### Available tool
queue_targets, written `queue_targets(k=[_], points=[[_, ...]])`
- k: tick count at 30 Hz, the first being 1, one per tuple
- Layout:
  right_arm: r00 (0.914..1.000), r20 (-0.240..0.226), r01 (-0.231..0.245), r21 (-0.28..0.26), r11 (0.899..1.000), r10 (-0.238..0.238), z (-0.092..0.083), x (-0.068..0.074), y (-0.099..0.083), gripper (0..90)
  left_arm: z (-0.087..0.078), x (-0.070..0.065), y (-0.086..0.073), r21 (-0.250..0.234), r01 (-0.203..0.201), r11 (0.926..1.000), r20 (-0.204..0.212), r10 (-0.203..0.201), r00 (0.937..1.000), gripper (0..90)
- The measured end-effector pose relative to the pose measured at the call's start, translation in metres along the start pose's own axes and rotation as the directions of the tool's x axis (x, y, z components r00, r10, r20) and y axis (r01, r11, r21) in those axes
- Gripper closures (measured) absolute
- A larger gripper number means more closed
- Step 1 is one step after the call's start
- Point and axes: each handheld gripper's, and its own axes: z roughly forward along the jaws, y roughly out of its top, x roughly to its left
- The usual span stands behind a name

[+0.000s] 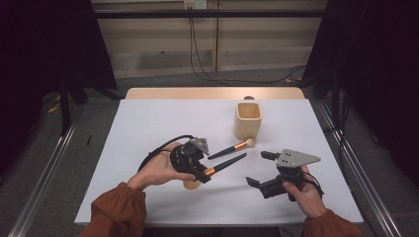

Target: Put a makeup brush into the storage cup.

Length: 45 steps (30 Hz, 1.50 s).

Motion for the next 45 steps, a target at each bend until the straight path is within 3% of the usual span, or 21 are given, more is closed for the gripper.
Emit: queue_targets(k=[7, 13, 15, 24, 26, 27, 28, 29, 30, 31, 32, 37, 38, 39, 42, 44, 45], points=[[0.9978, -0.065, 0.021, 0.090, 0.996, -0.015, 0.010, -0.001, 0.008, 1.4, 0.001, 0.000, 0.003, 0.055, -0.008, 0.9985, 0.007, 0.007, 0.9999, 66.6], [0.9889, -0.148, 0.028, 0.173, 0.985, -0.002, 0.016, 0.000, 0.017, 1.5, 0.000, 0.000, 0.005, 0.099, -0.033, 0.9945, 0.016, 0.031, 0.9994, 66.6], [0.9859, -0.167, 0.028, 0.196, 0.980, 0.005, 0.017, 0.001, 0.019, 1.5, 0.000, 0.000, 0.005, 0.106, -0.030, 0.9939, 0.017, 0.029, 0.9994, 66.6], [0.9761, -0.213, 0.105, 0.298, 0.949, -0.041, 0.025, 0.002, 0.029, 2.6, 0.001, 0.001, 0.008, 0.160, -0.033, 0.9865, 0.019, 0.031, 0.9993, 66.6], [0.9680, -0.245, 0.140, 0.339, 0.930, -0.056, 0.030, 0.003, 0.032, 2.5, 0.002, 0.000, 0.008, 0.160, -0.027, 0.9867, 0.020, 0.024, 0.9995, 66.6], [0.9680, -0.245, 0.140, 0.339, 0.930, -0.056, 0.030, 0.003, 0.032, 2.5, 0.002, 0.000, 0.009, 0.166, -0.029, 0.9857, 0.021, 0.026, 0.9994, 66.6], [0.9614, -0.268, 0.161, 0.367, 0.916, -0.061, 0.033, 0.004, 0.033, 2.7, 0.002, 0.000, 0.009, 0.177, -0.030, 0.9838, 0.027, 0.026, 0.9993, 66.6], [0.9614, -0.268, 0.161, 0.367, 0.916, -0.061, 0.033, 0.004, 0.033, 2.7, 0.003, 0.000, 0.009, 0.184, -0.036, 0.9822, 0.025, 0.032, 0.9992, 66.6], [0.9587, -0.277, 0.173, 0.380, 0.909, -0.067, 0.036, 0.005, 0.034, 2.7, 0.003, 0.000, 0.010, 0.188, -0.039, 0.9815, 0.025, 0.035, 0.9991, 66.6], [0.9548, -0.287, 0.194, 0.408, 0.892, -0.076, 0.039, 0.007, 0.036, 3.9, 0.003, 0.000, 0.010, 0.192, -0.040, 0.9805, 0.031, 0.035, 0.9989, 66.6], [0.9548, -0.287, 0.194, 0.408, 0.892, -0.076, 0.039, 0.007, 0.036, 3.9, 0.004, 0.000, 0.010, 0.195, -0.036, 0.9801, 0.029, 0.030, 0.9991, 66.6], [0.9454, -0.310, 0.240, 0.450, 0.860, -0.102, 0.046, 0.008, 0.043, 3.0, 0.006, 0.001, 0.010, 0.213, -0.033, 0.9765, 0.031, 0.027, 0.9991, 66.6], [0.9414, -0.320, 0.255, 0.464, 0.848, -0.108, 0.048, 0.008, 0.045, 3.1, 0.006, 0.001, 0.010, 0.216, -0.033, 0.9759, 0.031, 0.027, 0.9991, 66.6], [0.9391, -0.326, 0.261, 0.471, 0.843, -0.108, 0.049, 0.008, 0.046, 3.1, 0.006, 0.001, 0.010, 0.222, -0.037, 0.9744, 0.036, 0.030, 0.9989, 66.6], [0.9312, -0.350, 0.282, 0.512, 0.811, -0.103, 0.054, 0.010, 0.050, 3.3, 0.007, 0.002, 0.010, 0.235, -0.046, 0.9709, 0.037, 0.039, 0.9986, 66.6], [0.9210, -0.383, 0.291, 0.551, 0.782, -0.073, 0.059, 0.010, 0.052, 3.3, 0.008, 0.001, 0.010, 0.247, -0.042, 0.9680, 0.036, 0.034, 0.9988, 66.6], [0.9153, -0.399, 0.298, 0.577, 0.760, -0.056, 0.063, 0.010, 0.052, 3.9, 0.008, 0.001, 0.010, 0.256, -0.040, 0.9658, 0.042, 0.030, 0.9987, 66.6]])
